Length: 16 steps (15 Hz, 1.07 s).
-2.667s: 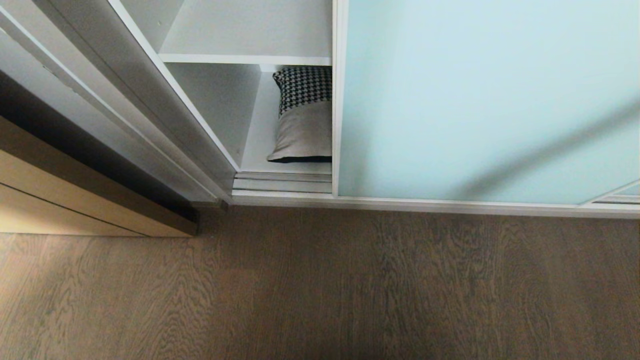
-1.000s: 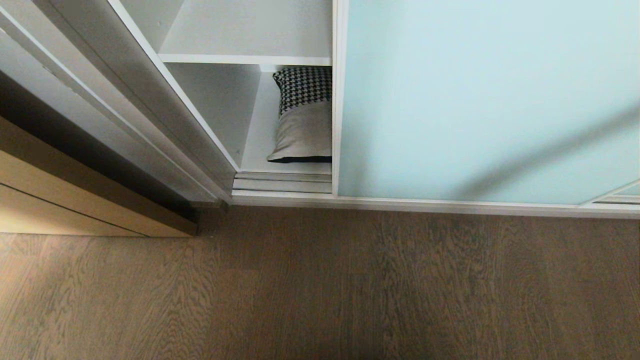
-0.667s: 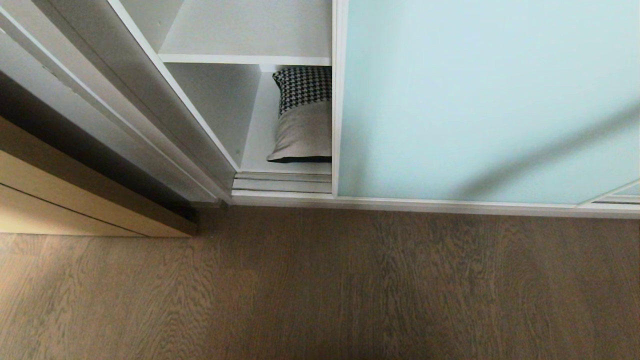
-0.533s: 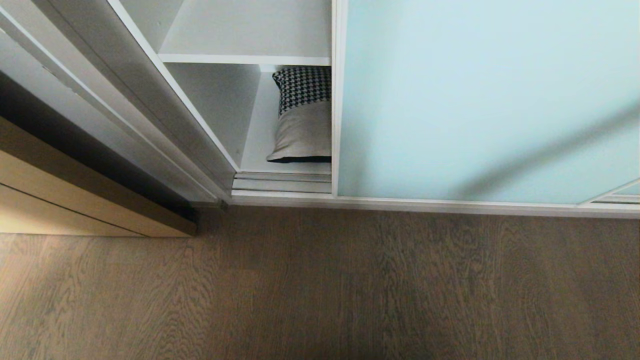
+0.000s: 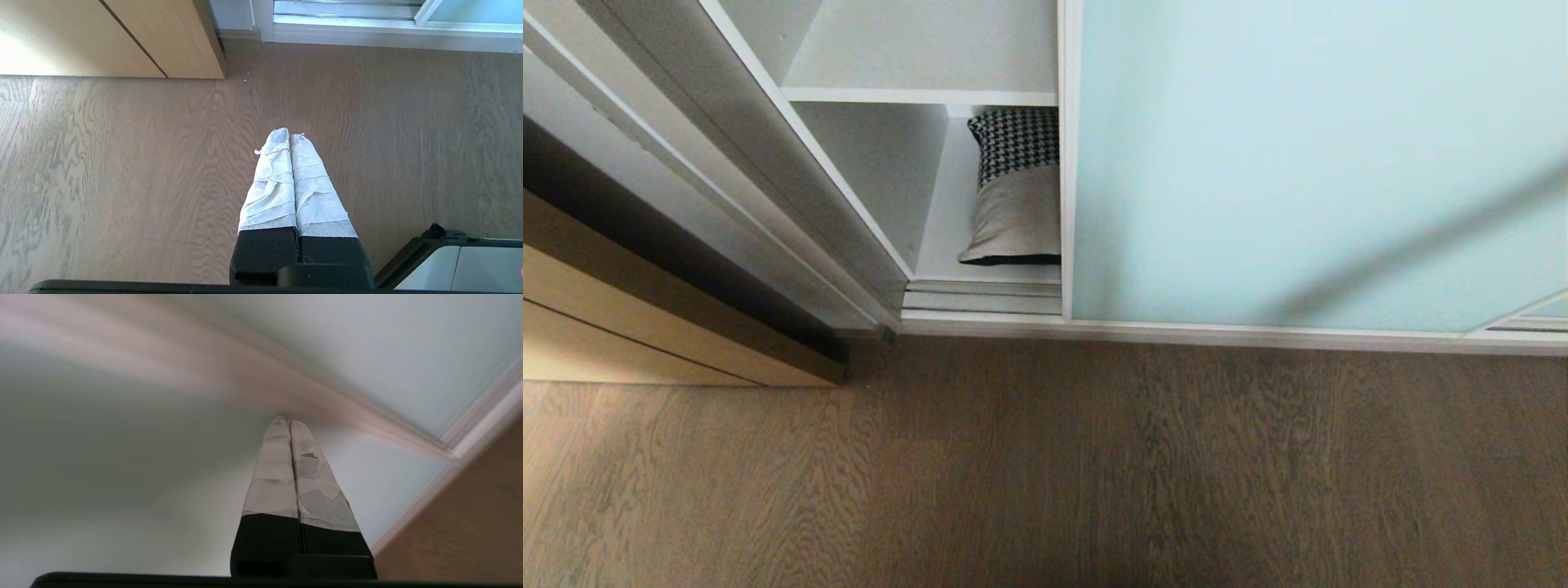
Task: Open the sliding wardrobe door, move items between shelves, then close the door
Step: Close the door
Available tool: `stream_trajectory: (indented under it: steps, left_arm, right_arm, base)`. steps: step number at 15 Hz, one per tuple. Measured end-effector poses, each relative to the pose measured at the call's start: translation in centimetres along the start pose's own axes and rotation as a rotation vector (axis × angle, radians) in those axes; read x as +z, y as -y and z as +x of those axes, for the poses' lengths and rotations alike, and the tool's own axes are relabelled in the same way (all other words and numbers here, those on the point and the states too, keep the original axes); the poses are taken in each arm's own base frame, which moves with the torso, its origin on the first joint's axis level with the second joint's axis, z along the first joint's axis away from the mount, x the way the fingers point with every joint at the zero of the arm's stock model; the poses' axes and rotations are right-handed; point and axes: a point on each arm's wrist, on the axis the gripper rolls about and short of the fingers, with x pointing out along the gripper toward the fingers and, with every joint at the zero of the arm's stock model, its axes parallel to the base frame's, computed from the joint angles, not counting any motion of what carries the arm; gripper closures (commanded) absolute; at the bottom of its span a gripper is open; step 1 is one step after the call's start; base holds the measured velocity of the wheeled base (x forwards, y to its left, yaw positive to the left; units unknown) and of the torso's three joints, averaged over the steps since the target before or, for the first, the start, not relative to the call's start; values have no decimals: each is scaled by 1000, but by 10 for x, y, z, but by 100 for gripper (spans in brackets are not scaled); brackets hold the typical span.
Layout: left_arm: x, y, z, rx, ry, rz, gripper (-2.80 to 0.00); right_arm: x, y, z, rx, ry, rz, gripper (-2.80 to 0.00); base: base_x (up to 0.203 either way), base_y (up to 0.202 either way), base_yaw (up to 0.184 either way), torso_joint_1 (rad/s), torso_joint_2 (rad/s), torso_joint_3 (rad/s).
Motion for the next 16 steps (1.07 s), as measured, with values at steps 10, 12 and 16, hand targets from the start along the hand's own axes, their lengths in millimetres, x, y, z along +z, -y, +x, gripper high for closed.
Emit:
stream_trajectory:
  steps: [10, 12, 16]
  left_arm:
    - [0, 0, 0, 0, 0, 0, 0]
    - [0, 0, 0, 0, 0, 0, 0]
    - [0, 0, 0, 0, -1, 0, 0]
  right_arm:
    - [-38, -49, -26, 10, -71, 30, 0]
    - [-48, -59, -33, 15, -87, 35, 0]
    - [-64, -85, -55, 36, -105, 31, 0]
  base:
    - [0, 0, 0, 0, 0, 0]
    - [0, 0, 0, 0, 0, 0]
    - [0, 0, 0, 0, 0, 0]
